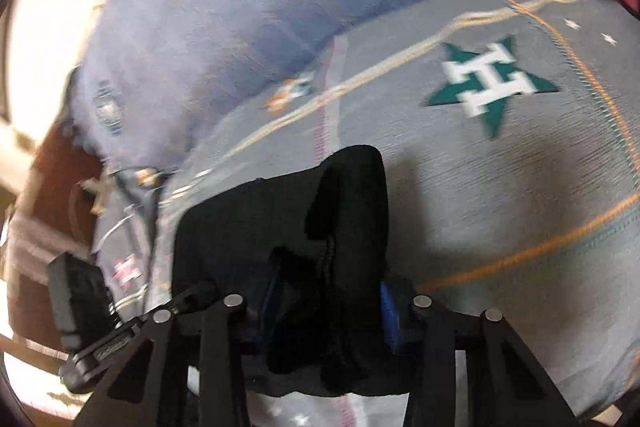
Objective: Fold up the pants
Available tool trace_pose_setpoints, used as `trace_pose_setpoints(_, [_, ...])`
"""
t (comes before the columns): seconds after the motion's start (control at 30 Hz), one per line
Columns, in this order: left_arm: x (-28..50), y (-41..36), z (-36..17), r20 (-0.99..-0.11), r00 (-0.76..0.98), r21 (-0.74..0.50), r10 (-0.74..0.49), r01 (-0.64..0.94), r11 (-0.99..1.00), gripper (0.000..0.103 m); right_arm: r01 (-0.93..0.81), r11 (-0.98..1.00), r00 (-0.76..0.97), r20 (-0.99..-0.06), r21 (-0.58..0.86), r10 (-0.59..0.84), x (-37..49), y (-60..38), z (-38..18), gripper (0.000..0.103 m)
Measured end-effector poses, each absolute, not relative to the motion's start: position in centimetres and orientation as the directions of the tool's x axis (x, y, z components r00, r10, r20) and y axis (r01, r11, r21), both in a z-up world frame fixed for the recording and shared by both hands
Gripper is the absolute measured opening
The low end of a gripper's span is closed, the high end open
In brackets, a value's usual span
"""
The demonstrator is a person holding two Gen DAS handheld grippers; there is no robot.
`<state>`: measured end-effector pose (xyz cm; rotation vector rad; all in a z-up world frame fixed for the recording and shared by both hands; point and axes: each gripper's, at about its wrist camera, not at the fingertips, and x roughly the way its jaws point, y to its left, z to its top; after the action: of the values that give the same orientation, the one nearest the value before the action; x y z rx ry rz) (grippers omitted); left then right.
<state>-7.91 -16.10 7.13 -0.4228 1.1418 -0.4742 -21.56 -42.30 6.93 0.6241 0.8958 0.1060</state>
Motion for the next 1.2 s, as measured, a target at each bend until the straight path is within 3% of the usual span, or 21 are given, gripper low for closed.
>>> trace_pose_setpoints(0.3, [-12.2,-9.6,6.0,-0.735,0.472,-0.494,-0.487,0.119,0.861,0.041,0.022,0.832,0.615,-0.664,0.554,0.426,-23.5,-34.3,4.9,0.039])
trace_pose_setpoints(0.47, [-12.3,-8.2,7.8,-0.666,0.574,-0.501,-0.476,0.129,0.856,0.043,-0.032,0.833,0.679,-0.6,0.553,0.424,-23.8,-32.8,6.3,0.039])
trace_pose_setpoints(0.57, [-10.9,-8.3,4.9,-0.756,0.474,-0.484,-0.45,0.058,0.873,0.043,0.031,0.814,0.637,-0.639,0.579,0.431,-22.9,-32.9,4.2,0.039])
trace_pose_setpoints(0.63, [-10.8,-8.5,4.2,-0.767,0.475,-0.472,-0.432,0.039,0.881,0.046,0.09,0.815,0.61,-0.679,0.572,0.409,-22.0,-32.7,2.3,0.039])
trace_pose_setpoints(0.93, [-10.2,-9.4,3.6,-0.771,0.447,-0.489,-0.453,0.038,0.871,0.063,0.131,0.69,0.596,-0.612,0.712,0.519,-22.2,-34.6,0.6,0.051])
trace_pose_setpoints(1.07, [-10.1,-9.0,2.9,-0.765,0.433,-0.517,-0.476,0.026,0.855,0.067,0.104,0.7,0.578,-0.616,0.706,0.535,-22.4,-33.9,0.9,0.061])
trace_pose_setpoints(1.2, [-10.4,-9.3,3.3,-0.769,0.437,-0.503,-0.467,0.039,0.864,0.066,0.097,0.748,0.578,-0.649,0.656,0.494,-22.5,-32.9,1.3,0.06])
